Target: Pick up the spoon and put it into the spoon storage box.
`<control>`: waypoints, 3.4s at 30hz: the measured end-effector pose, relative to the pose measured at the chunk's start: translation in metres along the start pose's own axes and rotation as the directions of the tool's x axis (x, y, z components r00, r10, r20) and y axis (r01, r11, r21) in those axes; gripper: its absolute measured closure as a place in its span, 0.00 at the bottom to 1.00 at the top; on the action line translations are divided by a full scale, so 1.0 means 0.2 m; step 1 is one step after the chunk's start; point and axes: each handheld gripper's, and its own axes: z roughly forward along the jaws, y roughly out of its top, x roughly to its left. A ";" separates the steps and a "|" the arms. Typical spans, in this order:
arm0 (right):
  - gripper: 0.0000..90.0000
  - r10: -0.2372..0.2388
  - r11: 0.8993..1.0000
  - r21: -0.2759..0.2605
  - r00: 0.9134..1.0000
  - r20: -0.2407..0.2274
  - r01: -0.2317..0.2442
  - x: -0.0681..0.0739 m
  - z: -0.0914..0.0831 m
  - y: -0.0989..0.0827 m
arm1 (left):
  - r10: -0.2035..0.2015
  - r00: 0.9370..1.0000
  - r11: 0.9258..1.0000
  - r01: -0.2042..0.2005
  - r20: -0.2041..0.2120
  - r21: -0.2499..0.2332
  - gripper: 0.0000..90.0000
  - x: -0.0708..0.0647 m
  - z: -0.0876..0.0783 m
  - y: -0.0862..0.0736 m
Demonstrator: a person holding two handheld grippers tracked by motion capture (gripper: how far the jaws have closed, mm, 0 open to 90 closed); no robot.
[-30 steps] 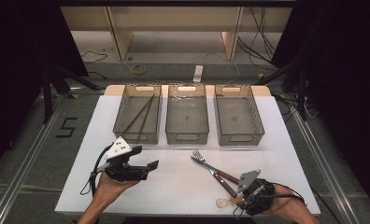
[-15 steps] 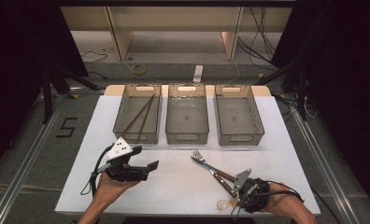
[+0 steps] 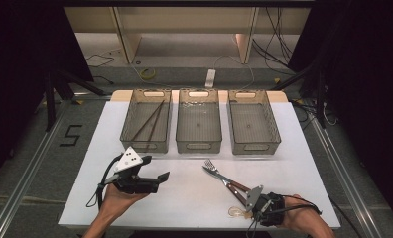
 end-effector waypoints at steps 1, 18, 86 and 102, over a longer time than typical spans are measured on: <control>0.86 -0.002 1.000 -0.001 1.000 -0.001 0.002 0.00 0.00 0.00 | 0.000 1.000 1.000 0.000 0.000 -0.001 0.18 0.00 0.00 0.00; 0.86 0.167 0.958 -0.241 0.986 0.013 -0.158 -0.07 -0.12 -0.02 | -0.019 1.000 0.998 0.019 -0.005 -0.056 0.18 0.01 -0.03 0.00; 0.86 0.481 0.718 -0.559 0.876 -0.033 -0.416 -0.86 -0.22 0.70 | -0.077 0.997 0.989 0.076 -0.006 -0.123 0.17 0.06 -0.13 -0.03; 0.86 0.540 0.695 -0.548 0.841 -0.031 -0.467 -0.97 -0.19 0.77 | -0.069 0.998 0.990 0.067 -0.011 -0.127 0.17 0.06 -0.13 -0.03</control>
